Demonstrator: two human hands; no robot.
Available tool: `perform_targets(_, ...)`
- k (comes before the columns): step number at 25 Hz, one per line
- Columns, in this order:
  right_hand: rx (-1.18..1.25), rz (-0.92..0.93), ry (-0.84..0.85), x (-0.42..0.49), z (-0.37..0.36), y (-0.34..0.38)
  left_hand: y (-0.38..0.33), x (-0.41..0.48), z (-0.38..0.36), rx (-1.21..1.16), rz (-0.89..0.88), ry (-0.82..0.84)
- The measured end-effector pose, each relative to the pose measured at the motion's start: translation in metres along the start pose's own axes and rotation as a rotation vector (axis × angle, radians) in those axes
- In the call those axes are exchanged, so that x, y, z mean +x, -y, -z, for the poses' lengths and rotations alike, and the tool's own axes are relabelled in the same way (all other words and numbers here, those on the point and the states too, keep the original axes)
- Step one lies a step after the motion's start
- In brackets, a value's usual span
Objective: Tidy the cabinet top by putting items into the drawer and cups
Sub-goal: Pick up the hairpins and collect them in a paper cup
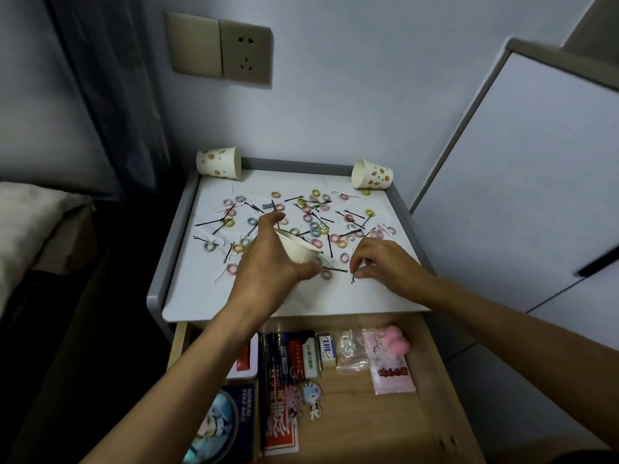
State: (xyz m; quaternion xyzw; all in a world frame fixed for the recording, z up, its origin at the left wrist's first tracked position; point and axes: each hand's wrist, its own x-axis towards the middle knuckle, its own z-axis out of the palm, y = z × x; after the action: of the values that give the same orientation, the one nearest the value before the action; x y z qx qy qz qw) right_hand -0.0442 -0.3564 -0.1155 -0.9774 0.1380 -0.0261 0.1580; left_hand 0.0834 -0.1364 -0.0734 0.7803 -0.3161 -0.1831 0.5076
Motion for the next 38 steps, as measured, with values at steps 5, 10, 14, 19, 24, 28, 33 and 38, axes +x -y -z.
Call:
perform_targets(5, -0.058, -0.056, 0.043, -0.001, -0.005, 0.002, -0.003, 0.000, 0.008, -0.049, 0.016, -0.028)
perform_targets(10, -0.005, -0.068, -0.132, 0.005, -0.015, 0.024, -0.002, 0.005, 0.020, -0.125, 0.067, -0.072)
perform_targets(14, -0.006, -0.097, -0.160, 0.008, -0.025, 0.033, -0.001, 0.004, 0.021, -0.157, 0.082, -0.078)
perform_targets(19, 0.047, -0.202, -0.207, 0.006, -0.036, 0.038, -0.001, 0.004, 0.019, -0.152, 0.088, -0.054)
perform_targets(24, -0.190, -0.220, -0.164, 0.000, -0.033, 0.037, -0.002, 0.003, 0.020, -0.151, 0.086, -0.051)
perform_targets(28, 0.048, -0.325, -0.275, 0.010, -0.015, 0.045, -0.002, 0.004, 0.023, -0.155, 0.083, -0.059)
perform_targets(33, 0.068, -0.533, -0.269, 0.057, -0.010, 0.054, -0.003, 0.004, 0.023, -0.155, 0.086, -0.061)
perform_targets(38, -0.096, -0.668, -0.168, 0.071, -0.012, 0.067, -0.002, 0.005, 0.025, -0.149, 0.079, -0.053)
